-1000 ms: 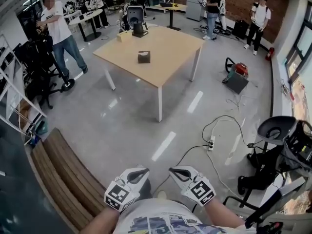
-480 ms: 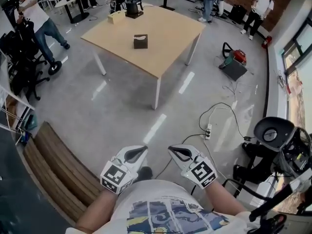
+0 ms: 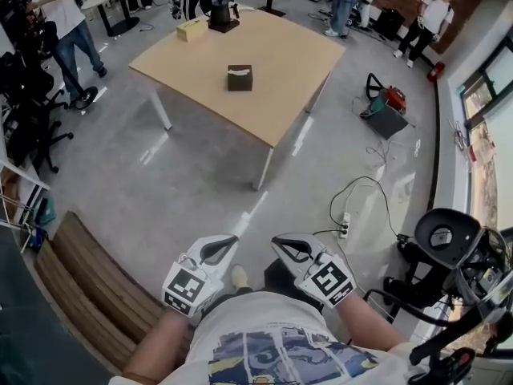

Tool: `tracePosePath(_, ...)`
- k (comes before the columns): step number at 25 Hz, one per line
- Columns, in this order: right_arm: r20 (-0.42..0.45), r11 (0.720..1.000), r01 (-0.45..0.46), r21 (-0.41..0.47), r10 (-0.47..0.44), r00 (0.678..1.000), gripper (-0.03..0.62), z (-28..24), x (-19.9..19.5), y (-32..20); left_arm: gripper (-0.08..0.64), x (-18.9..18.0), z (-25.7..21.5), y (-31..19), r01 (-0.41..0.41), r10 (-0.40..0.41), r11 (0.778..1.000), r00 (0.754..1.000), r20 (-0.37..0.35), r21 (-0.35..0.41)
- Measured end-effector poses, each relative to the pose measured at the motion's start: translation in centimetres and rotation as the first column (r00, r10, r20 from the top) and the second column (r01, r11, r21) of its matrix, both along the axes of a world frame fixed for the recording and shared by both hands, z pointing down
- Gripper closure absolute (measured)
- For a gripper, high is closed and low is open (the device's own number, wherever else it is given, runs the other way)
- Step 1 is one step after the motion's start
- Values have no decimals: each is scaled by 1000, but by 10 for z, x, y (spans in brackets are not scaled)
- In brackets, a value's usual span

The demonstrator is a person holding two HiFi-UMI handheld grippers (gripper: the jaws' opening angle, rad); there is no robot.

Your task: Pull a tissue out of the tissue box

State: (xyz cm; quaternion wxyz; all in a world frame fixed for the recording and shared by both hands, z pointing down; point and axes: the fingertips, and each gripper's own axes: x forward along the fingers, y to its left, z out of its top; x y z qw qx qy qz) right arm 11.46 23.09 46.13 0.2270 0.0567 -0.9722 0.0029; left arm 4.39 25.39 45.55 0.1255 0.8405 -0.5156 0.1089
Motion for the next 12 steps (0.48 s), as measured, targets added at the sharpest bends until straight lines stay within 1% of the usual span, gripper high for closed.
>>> tracePosePath(4, 3, 1000, 17, -1, -17, 1000, 589, -4, -27, -20, 555, -24, 2, -17, 36, -36, 999, 999, -2, 1)
tracePosePath(8, -2, 999, 47, -13, -47, 999, 589, 6, -46, -49, 555, -41, 10, -45, 52, -52, 999, 999, 3, -10)
tracePosePath(12, 12, 998, 66, -22, -66, 998, 589, 13, -73, -97, 555, -67, 14, -91, 76, -76, 997, 997, 21, -21)
